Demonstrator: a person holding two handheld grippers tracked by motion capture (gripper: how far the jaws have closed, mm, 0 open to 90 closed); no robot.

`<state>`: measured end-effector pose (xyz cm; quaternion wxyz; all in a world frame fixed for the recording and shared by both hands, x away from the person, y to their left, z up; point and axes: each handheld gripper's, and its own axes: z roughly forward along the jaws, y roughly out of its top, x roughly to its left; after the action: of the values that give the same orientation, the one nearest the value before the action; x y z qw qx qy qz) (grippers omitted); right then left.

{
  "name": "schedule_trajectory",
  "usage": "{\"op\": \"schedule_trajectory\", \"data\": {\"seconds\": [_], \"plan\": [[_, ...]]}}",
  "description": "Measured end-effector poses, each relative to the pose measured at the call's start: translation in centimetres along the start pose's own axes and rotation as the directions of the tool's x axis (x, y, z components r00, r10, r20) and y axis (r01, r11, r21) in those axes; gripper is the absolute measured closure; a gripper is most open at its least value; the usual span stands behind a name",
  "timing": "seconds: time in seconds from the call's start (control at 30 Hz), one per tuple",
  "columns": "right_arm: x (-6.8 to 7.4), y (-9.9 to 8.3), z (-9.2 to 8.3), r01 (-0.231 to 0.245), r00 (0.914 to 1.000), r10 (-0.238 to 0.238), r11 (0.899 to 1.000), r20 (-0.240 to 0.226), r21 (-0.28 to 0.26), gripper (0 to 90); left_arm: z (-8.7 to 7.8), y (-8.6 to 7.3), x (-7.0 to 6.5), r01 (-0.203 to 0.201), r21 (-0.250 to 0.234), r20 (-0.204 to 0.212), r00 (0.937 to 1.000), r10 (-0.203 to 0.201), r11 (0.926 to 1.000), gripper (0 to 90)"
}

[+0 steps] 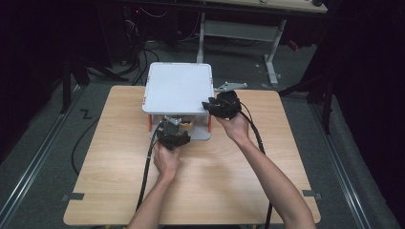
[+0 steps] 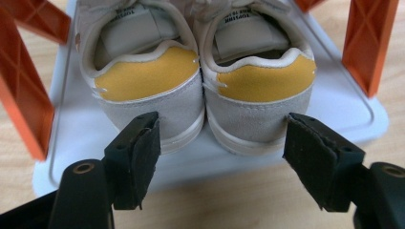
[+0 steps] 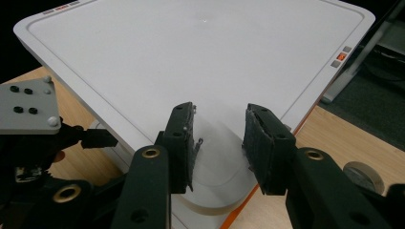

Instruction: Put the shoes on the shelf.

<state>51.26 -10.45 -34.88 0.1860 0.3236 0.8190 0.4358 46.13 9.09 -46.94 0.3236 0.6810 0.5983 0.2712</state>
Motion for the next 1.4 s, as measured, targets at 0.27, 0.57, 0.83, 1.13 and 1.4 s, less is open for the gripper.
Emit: {"op": "schedule_trajectory", "data": {"seconds": [0.27,0.57,0.83,1.13,1.4], "plan": [[0.0,0.0,0.0,0.001,1.0,-0.001,1.0,0.0,-0.002,63.7,0.7,0.3,-0.3,0.035,-0.026,-0.02,0.9992,-0.035,0.9991,29.8],[-0.1,-0.2,0.0,0.002,1.0,-0.002,1.0,-0.003,-0.014,63.8,0.0,0.1,0.2,0.012,0.002,0.04,0.9991,-0.012,0.9999,27.7],[-0.3,0.0,0.0,-0.005,0.9991,0.005,1.0,-0.043,-0.003,55.6,-1.6,-0.4,0.7,-0.038,0.022,0.082,0.996,0.036,0.999,28.6],[-0.6,0.1,-1.3,-0.037,0.998,0.035,0.998,-0.053,-0.044,51.3,-4.2,-1.2,2.4,-0.02,-0.015,0.128,0.9916,0.022,0.9997,28.8],[-1.1,-0.7,-2.6,-0.038,0.9986,0.036,0.997,-0.039,-0.063,51.2,-6.2,-0.9,3.9,0.001,-0.069,0.167,0.9859,0.01,0.9976,28.8]]}}
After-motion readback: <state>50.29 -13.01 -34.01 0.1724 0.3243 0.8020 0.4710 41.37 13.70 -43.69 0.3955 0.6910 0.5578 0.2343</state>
